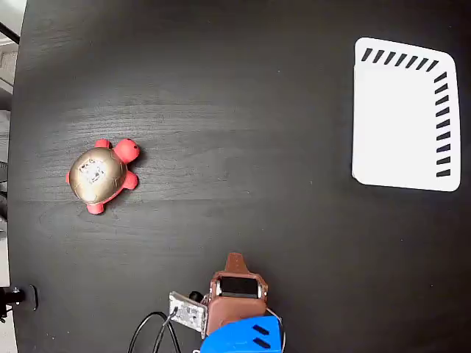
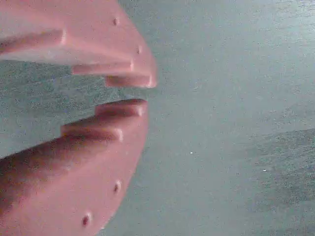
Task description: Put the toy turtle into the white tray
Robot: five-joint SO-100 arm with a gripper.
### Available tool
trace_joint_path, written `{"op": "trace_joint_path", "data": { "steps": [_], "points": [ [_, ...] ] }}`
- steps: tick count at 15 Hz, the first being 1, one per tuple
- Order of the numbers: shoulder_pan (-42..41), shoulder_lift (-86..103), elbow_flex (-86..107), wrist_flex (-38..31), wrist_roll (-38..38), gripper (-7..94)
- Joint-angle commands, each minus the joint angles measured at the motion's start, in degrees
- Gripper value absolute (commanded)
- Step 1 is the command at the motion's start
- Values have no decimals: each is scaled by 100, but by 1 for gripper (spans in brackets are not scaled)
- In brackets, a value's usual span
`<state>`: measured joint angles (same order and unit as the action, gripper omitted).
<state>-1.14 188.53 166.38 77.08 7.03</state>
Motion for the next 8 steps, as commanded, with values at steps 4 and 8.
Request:
{"op": "trace_joint_path", "data": {
  "steps": [4, 8],
  "points": [
    [-79, 457, -26, 26, 79, 0],
    [-132, 439, -26, 26, 44, 0]
  ]
}}
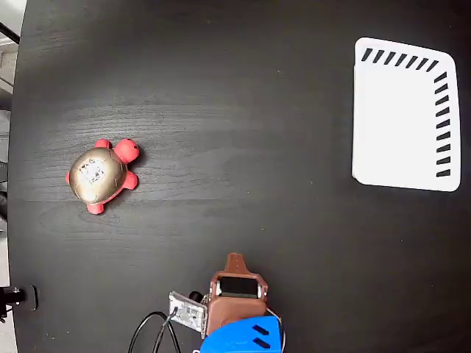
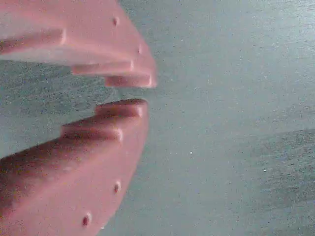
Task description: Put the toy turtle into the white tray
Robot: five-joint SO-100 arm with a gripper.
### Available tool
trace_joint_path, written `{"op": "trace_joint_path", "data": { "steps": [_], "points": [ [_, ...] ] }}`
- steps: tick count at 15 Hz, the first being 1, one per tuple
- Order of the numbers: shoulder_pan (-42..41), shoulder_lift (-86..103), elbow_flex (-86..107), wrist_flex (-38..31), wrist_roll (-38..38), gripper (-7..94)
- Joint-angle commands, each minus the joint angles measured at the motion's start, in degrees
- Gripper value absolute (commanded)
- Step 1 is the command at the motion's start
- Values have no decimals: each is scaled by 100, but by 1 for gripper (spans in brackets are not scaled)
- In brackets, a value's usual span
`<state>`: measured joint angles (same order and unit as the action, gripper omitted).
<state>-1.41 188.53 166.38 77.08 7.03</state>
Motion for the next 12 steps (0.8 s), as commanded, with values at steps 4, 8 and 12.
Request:
{"op": "trace_joint_path", "data": {
  "steps": [4, 8, 12],
  "points": [
    [-457, 316, -26, -229, 114, 0],
    [-1213, -1354, -264, -1521, 132, 0],
    [-1881, -3428, -1582, -1907, -44, 0]
  ]
}}
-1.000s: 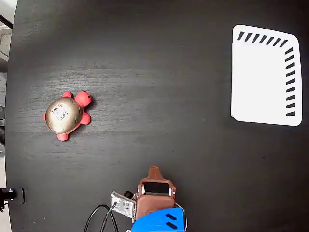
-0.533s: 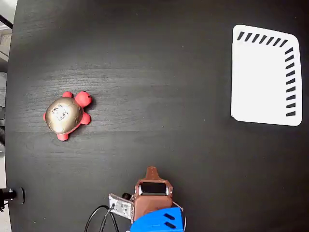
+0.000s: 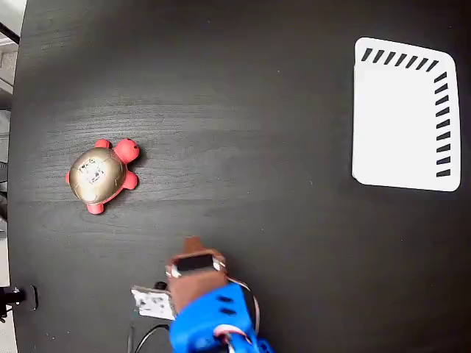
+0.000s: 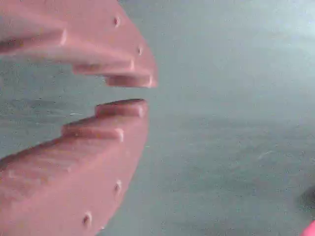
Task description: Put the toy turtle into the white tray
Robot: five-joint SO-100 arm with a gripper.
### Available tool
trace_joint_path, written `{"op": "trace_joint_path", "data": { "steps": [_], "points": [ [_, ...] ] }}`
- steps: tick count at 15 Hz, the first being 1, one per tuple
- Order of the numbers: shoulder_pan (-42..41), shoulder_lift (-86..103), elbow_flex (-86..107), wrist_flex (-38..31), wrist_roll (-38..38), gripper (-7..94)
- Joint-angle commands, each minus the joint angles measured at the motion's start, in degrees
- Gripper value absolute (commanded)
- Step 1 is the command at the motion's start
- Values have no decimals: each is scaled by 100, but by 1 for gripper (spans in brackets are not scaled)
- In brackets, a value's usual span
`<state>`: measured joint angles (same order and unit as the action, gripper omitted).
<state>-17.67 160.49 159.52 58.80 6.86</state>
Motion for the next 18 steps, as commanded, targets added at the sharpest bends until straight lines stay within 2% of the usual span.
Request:
{"op": "trace_joint_path", "data": {
  "steps": [1, 7, 11, 15, 16, 18],
  "points": [
    [-369, -1178, -1380, 9, -105, 0],
    [-738, -4228, -4078, 598, -756, 0],
    [-1187, -6539, -6434, 1485, -1099, 2],
    [-1591, -7717, -7655, 1714, -1345, 32],
    [-1679, -7928, -7849, 1740, -1415, 38],
    [-1784, -8323, -8174, 1749, -1573, 42]
  ]
}}
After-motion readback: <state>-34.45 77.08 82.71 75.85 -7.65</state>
